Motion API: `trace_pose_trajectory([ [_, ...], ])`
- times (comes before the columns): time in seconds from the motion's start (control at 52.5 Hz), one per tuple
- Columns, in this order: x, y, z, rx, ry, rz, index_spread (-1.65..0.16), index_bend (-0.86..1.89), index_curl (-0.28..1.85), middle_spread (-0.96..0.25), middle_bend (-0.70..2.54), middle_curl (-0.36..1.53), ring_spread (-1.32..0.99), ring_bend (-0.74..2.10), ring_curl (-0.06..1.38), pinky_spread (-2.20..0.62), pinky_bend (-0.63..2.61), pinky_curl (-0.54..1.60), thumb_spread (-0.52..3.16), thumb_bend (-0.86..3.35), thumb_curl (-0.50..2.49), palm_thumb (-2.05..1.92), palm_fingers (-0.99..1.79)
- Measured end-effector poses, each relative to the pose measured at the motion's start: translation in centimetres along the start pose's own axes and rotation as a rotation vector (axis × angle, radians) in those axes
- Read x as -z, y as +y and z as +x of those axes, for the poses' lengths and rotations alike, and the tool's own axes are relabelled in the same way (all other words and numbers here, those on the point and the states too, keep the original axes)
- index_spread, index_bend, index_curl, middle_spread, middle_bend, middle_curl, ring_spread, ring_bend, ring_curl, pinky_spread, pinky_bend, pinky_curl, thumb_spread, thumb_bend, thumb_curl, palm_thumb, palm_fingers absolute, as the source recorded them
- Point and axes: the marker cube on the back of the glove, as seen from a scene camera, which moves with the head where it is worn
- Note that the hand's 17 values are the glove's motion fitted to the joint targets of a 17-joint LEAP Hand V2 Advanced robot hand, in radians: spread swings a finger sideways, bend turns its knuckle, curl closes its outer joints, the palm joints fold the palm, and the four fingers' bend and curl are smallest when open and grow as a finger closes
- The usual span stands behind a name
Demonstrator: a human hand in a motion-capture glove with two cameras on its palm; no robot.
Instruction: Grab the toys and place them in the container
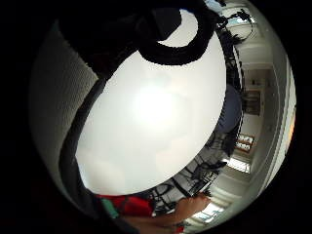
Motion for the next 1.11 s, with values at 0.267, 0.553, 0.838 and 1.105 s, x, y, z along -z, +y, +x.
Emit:
trace_pose_trajectory([
  [0.267, -0.5, 0.2, -0.6, -0.002, -0.011, -0.004, -0.42, 0.17, 0.30, -0.14, 0.13, 0.20, -0.07, 0.23, 0.40, 0.11, 0.95, 0.32, 1.16, -0.04, 0.25, -0.04, -0.09],
  [0.553, -1.7, 0.0, -0.4, -0.017, -0.035, -0.005, -0.43, 0.17, 0.31, -0.14, 0.14, 0.20, -0.08, 0.23, 0.40, 0.11, 0.94, 0.32, 1.17, -0.04, 0.25, -0.04, -0.09],
  [0.838, -3.4, 0.1, -0.4, -0.018, -0.064, -0.024, -0.43, 0.17, 0.32, -0.14, 0.14, 0.21, -0.08, 0.24, 0.40, 0.11, 0.93, 0.32, 1.16, -0.04, 0.26, -0.05, -0.09],
  [1.105, -2.8, -0.3, -0.1, 0.008, -0.073, 0.035, -0.43, 0.17, 0.32, -0.14, 0.14, 0.21, -0.09, 0.25, 0.40, 0.11, 0.93, 0.32, 1.16, -0.04, 0.26, -0.04, -0.09],
])
